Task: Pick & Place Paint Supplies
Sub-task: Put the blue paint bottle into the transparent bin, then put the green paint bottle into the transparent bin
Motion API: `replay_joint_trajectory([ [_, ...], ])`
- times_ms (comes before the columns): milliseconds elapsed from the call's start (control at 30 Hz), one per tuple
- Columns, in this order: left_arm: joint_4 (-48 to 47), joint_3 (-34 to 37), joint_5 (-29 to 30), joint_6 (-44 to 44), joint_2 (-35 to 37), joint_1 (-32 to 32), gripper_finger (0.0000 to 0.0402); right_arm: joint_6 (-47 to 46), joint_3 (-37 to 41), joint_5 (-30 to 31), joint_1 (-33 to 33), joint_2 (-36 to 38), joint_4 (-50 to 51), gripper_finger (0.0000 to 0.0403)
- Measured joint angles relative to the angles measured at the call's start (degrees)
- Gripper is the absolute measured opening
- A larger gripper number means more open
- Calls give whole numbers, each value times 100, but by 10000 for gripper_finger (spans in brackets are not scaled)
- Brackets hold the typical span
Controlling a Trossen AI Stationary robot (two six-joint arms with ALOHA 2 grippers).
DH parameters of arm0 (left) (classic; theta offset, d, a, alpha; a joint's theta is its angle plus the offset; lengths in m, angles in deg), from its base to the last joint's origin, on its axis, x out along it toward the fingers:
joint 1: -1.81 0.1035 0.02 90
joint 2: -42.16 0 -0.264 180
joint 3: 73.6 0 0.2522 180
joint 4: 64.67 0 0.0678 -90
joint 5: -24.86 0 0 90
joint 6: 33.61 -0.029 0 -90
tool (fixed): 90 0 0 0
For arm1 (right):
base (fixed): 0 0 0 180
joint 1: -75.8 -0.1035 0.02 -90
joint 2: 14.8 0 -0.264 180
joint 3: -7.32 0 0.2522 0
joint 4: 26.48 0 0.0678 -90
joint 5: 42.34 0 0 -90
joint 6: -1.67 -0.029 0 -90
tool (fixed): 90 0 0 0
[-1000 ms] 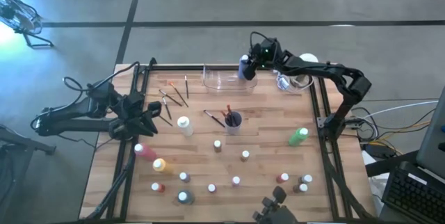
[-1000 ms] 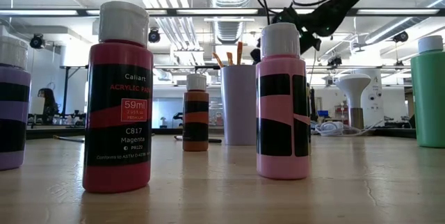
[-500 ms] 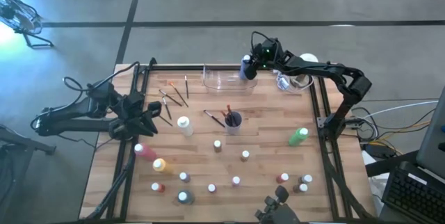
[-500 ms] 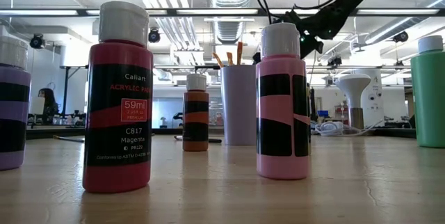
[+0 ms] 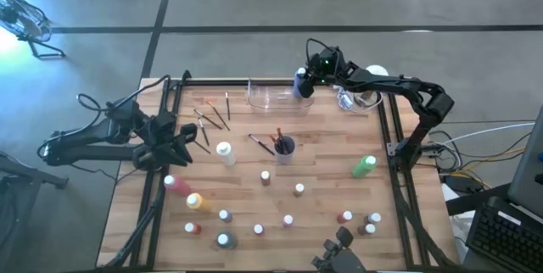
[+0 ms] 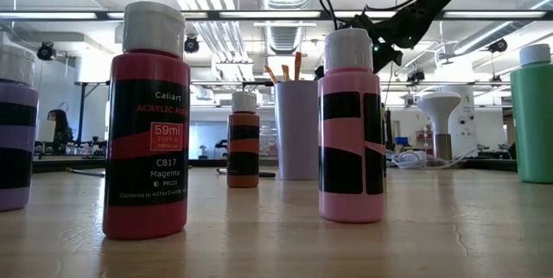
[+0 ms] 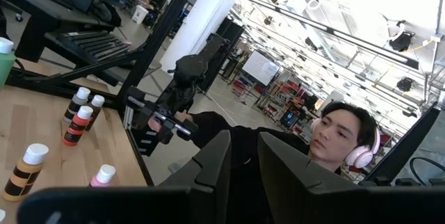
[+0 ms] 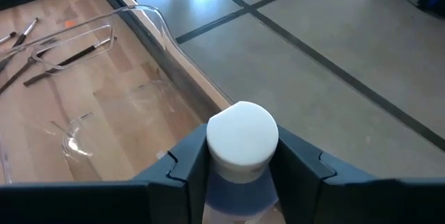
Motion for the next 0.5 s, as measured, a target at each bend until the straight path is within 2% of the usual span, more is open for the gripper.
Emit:
replay_joint_trajectory([
  [133,0,-2,-1,2,1,2,81,15,0,2,0,7,10,120],
  [500,0,-2,1,1,-1,1,81,8,13,15,2,118,113,220],
])
